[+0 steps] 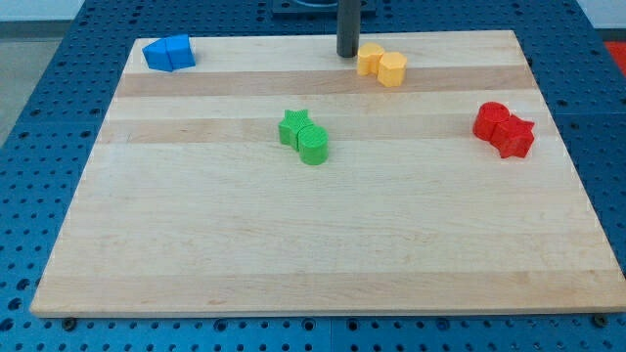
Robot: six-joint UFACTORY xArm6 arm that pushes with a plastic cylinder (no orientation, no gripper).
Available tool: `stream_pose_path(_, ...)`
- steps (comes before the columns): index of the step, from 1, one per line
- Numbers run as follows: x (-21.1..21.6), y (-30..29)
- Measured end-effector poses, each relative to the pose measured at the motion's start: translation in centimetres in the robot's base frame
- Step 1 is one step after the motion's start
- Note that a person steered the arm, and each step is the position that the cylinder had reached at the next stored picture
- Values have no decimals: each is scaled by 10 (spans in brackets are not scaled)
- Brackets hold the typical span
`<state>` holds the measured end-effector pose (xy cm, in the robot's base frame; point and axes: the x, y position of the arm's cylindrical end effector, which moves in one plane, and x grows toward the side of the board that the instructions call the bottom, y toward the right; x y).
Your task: Separate the blue blocks
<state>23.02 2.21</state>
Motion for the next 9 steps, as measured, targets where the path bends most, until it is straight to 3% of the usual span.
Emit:
stream_pose_path(1, -1, -50)
stream_pose_path(2, 47, -90)
stream_pose_path(3, 107, -167)
stream_pose_path(4, 114, -263)
stream_pose_path(5, 99, -327)
stream_pose_path(6, 97, -327)
stream_pose_path(8, -15, -326)
stream_pose_path(9, -21, -292)
